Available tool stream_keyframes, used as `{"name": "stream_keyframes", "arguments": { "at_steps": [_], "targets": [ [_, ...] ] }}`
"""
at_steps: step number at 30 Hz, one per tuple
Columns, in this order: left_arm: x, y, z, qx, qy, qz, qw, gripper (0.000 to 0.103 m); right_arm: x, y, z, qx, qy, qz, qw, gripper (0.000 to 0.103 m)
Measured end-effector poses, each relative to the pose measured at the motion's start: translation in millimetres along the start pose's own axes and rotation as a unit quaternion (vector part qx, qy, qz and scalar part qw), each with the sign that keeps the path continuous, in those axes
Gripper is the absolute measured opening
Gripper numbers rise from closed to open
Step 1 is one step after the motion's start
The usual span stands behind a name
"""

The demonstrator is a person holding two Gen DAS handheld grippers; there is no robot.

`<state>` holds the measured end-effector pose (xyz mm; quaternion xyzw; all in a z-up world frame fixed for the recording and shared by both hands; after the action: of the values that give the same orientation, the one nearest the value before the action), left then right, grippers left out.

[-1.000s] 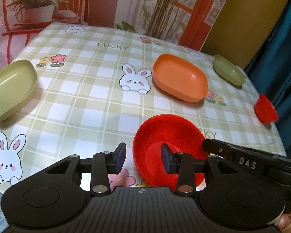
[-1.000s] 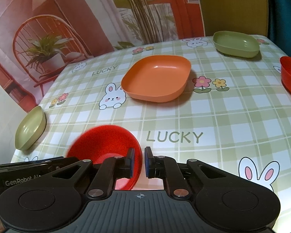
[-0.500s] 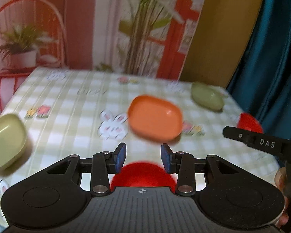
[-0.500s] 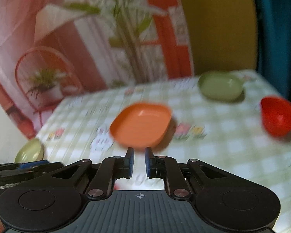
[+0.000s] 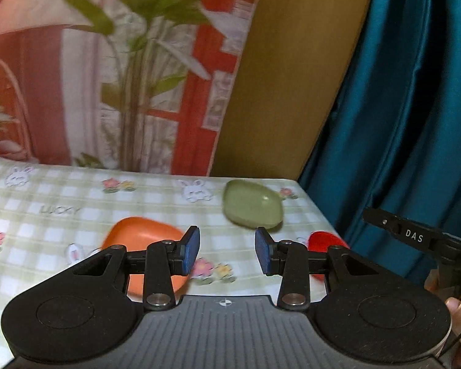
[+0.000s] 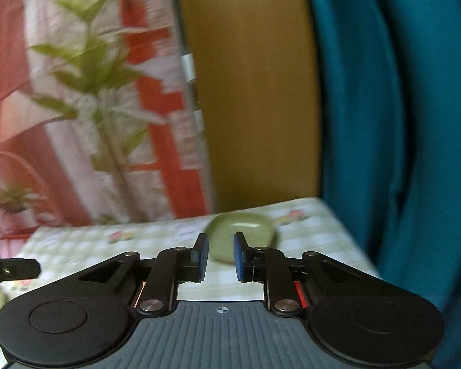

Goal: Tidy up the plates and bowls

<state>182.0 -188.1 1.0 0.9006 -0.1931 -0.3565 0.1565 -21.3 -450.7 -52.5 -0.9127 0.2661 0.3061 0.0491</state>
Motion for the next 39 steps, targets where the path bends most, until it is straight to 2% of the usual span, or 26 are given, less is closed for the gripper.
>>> {"name": "stream_keyframes", "arguments": {
  "at_steps": [6, 10, 14, 19, 26, 36, 37, 38, 39],
  "targets": [
    [40, 23, 18, 0.001, -0.031, -0.001, 0.9995, 0.044, 17, 54, 13, -0.006, -0.016, 0.041, 0.999, 0.017],
    [72, 36, 32, 0.024, -0.045, -0.016, 0.9986, 0.045, 35, 84, 30, 0.001, -0.035, 0.061, 0.998, 0.018],
    [104, 56, 44, 0.024, -0.059, 0.004, 0.998, 0.049, 56, 105, 50, 0.013, -0.057, 0.064, 0.996, 0.018],
    [145, 80, 61, 0.02, -0.077, 0.014, 0.9968, 0.054, 84, 121, 74, 0.019, -0.084, 0.069, 0.994, 0.018],
    [200, 89, 77, 0.011, -0.116, -0.005, 0.9932, 0.054, 113, 138, 96, 0.044, -0.105, 0.063, 0.991, 0.018],
    [227, 96, 93, 0.014, -0.146, 0.003, 0.9891, 0.054, 133, 144, 113, 0.056, -0.129, 0.059, 0.988, 0.018],
    [229, 95, 94, 0.009, -0.148, 0.004, 0.9889, 0.052, 134, 143, 114, 0.056, -0.131, 0.059, 0.988, 0.018],
    [230, 94, 94, 0.004, -0.151, 0.009, 0.9886, 0.045, 135, 142, 115, 0.055, -0.133, 0.059, 0.988, 0.017],
    [230, 94, 94, 0.003, -0.153, 0.02, 0.9881, 0.033, 135, 142, 116, 0.055, -0.134, 0.058, 0.988, 0.015]
  ]
}}
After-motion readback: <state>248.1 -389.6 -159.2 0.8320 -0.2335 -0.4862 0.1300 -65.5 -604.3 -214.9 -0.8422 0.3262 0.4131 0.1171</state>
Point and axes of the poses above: each gripper's, at about its wrist camera, not at the fingertips, and x roughly the way its jaws point, y to its right, z to its underside, the point moved 1 cm from there along x, roughly the way its jaws point, and after that the axes turned 13 degrees about -x, right-handed, at the moved point
